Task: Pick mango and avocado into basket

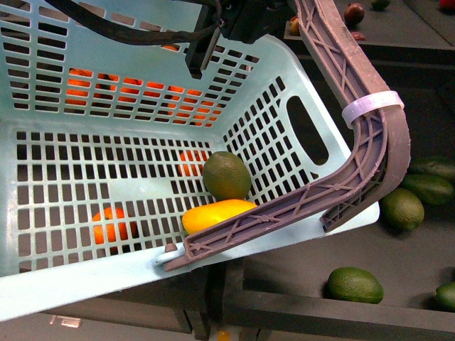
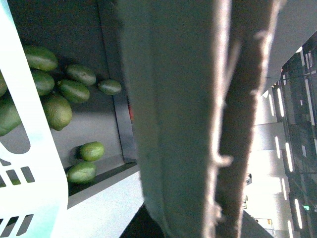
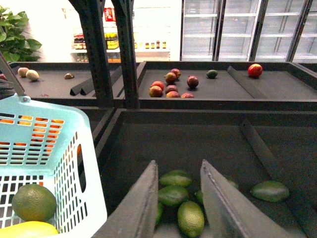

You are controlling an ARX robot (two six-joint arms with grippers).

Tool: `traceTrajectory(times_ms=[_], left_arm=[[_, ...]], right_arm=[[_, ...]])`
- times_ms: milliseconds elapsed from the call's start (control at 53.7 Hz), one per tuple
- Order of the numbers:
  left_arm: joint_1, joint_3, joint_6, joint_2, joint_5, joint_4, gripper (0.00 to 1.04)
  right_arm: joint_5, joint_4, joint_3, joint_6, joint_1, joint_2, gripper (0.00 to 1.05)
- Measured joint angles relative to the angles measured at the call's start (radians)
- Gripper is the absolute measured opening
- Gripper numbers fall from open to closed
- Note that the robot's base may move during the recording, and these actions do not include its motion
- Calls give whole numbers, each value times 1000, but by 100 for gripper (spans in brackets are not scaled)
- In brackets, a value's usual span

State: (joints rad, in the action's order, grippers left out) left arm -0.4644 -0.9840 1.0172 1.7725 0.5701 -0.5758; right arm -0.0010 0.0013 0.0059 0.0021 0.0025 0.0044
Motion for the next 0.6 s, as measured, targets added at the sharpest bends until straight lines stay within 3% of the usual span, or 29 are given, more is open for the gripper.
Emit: traceTrajectory(times_ms=[186,298,391,596], left_arm=[[0,0,1,0,1,0,8],[-7,-2,0,0,1,0,8],[-14,-3,2,0,13,-1,8],[-13,-3,13,0,9,-1,8]], right_arm=[[0,0,0,0,0,0,60],[6,-1,0,0,0,0,85],[4,-2,0,0,0,0,98],[3,-2,0,0,0,0,97]])
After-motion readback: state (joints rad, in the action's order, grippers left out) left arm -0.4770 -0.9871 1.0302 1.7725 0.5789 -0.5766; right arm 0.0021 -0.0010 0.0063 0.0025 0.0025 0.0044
